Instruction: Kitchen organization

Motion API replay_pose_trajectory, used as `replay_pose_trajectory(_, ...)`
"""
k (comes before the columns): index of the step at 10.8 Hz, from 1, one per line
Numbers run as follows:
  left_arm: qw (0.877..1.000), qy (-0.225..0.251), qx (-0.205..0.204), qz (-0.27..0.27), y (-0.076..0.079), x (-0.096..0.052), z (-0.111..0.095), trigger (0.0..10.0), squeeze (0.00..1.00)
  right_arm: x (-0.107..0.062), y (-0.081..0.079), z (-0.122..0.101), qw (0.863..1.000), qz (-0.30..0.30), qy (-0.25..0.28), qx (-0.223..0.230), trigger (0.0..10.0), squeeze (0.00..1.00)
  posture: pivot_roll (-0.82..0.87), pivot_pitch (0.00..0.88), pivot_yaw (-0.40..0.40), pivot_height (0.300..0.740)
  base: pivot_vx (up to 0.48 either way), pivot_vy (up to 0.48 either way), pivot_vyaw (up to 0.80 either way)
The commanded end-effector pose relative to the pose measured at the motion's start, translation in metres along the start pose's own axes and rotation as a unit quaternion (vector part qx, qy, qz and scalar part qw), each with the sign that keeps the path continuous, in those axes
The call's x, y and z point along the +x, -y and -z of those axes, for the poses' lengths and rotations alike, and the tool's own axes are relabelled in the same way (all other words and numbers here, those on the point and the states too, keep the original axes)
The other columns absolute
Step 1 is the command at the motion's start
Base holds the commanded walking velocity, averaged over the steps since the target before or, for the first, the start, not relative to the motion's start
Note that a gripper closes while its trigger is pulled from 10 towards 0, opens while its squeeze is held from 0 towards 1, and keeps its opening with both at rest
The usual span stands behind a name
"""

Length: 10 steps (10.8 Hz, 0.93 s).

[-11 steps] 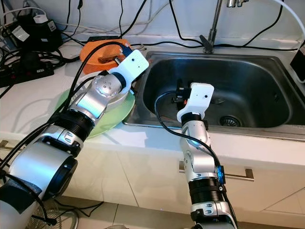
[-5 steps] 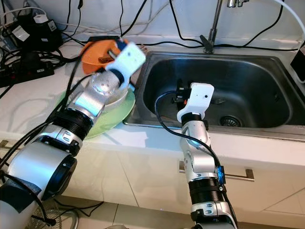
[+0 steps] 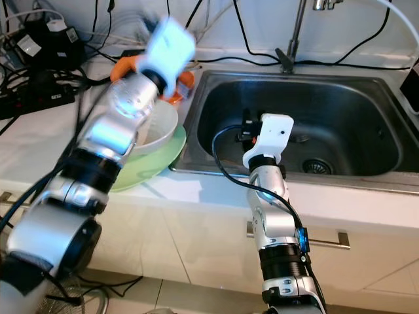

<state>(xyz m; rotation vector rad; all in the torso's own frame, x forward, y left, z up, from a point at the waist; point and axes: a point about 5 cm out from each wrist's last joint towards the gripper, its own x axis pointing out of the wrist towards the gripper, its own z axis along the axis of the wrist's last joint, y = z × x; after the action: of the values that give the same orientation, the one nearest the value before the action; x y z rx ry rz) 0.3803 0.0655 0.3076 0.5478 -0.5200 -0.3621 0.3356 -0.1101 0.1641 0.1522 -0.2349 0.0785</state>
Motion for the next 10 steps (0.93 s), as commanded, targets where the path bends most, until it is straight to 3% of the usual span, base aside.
replay_pose_trajectory(1,0.999,0.034,-0.011,-0.011,-0.003,-0.003,-0.01,10.0,0.0,-0.001,-0.003,0.001,1.0,-0.01,0.0,-0.004,10.0,0.0,0.06,0.0,0.057,0.74,0.0,0.0,0.0)
replay_pose_trajectory(2,0.997,0.066,-0.03,-0.014,-0.003,-0.007,-0.02,10.0,0.0,0.0,-0.003,0.0,1.0,-0.01,0.001,-0.004,10.0,0.0,0.06,0.0,0.055,0.74,0.0,0.0,0.0)
replay_pose_trajectory(3,0.99,0.104,-0.091,-0.019,0.002,-0.012,-0.028,10.0,0.0,0.0,-0.003,-0.001,1.0,-0.015,0.003,-0.005,10.0,0.0,0.07,0.0,0.052,0.74,0.0,0.0,0.0)
replay_pose_trajectory(5,0.982,0.131,-0.133,0.001,0.016,-0.02,-0.031,10.0,0.0,0.002,-0.004,-0.006,0.999,-0.041,0.006,-0.033,10.0,0.0,0.06,0.0,0.053,0.74,0.0,0.0,0.0)
replay_pose_trajectory(6,0.981,0.134,-0.143,0.002,0.017,-0.021,-0.033,10.0,0.0,0.002,-0.003,-0.007,0.999,-0.043,0.005,-0.033,10.0,0.07,0.05,0.0,0.052,0.74,0.0,0.0,0.0)
replay_pose_trajectory(7,0.978,0.136,-0.16,0.003,0.019,-0.022,-0.034,10.0,0.0,0.002,0.003,-0.01,0.999,-0.042,0.008,-0.027,10.0,1.0,0.05,0.0,0.052,0.74,0.0,0.0,0.0)
replay_pose_trajectory(10,0.968,0.121,-0.218,0.0,0.023,-0.024,-0.022,10.0,0.0,0.007,0.015,-0.033,0.995,-0.073,0.039,-0.055,10.0,1.0,0.05,0.0,0.06,0.74,0.0,0.0,0.0)
